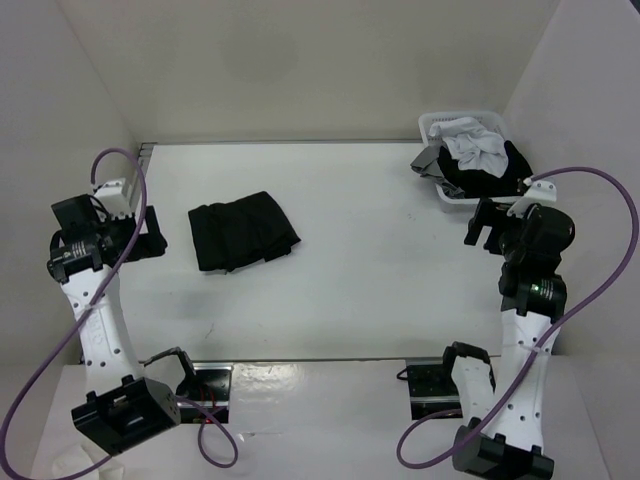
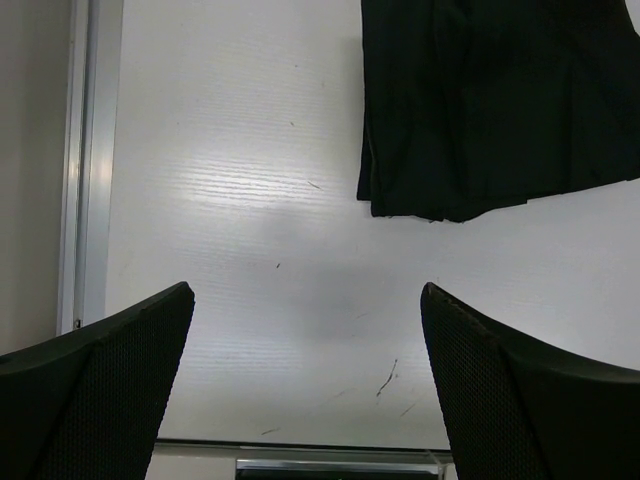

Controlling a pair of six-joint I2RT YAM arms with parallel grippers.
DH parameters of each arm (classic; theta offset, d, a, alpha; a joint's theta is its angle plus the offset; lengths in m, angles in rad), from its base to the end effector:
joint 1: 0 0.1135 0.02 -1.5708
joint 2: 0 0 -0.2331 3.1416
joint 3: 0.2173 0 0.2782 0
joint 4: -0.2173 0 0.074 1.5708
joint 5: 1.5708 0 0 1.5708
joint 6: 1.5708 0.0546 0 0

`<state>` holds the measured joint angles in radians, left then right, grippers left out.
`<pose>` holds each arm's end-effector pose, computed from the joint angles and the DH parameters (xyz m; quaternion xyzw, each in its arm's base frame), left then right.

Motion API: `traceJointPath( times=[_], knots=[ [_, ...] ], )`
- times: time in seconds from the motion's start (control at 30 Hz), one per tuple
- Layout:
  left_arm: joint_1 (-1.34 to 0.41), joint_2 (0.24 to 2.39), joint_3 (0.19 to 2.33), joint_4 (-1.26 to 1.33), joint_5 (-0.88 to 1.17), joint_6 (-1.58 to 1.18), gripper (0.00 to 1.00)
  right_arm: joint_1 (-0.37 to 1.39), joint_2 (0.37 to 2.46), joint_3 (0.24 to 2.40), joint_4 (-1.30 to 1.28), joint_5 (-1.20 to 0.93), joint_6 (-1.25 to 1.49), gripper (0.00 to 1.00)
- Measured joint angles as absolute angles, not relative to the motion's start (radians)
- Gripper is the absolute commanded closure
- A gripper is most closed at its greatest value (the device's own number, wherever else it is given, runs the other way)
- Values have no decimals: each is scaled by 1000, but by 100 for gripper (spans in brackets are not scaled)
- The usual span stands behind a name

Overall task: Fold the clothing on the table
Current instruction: Fold the skirt

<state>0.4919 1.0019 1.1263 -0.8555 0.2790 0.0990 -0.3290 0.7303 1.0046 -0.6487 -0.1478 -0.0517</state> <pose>0.2281 0.1052 0.3187 -0.1209 0.8980 -0.0039 0.4231 0.2020 -0.0605 0.3535 0.0727 0.8219 -0.0463 0.5630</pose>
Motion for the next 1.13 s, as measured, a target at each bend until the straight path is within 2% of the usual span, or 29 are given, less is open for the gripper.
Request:
traceJointPath(
  times=[0.2, 0.5, 1.13],
  knots=[
    [503, 931, 1096, -834, 327, 102, 0, -358, 746, 994, -653, -215, -80, 1],
    [503, 585, 1092, -830, 425, 124, 0, -387, 738, 993, -656, -261, -101, 1],
    [503, 503, 1073, -808, 340, 72, 0, -397, 748, 993, -658, -301, -118, 1]
  ],
)
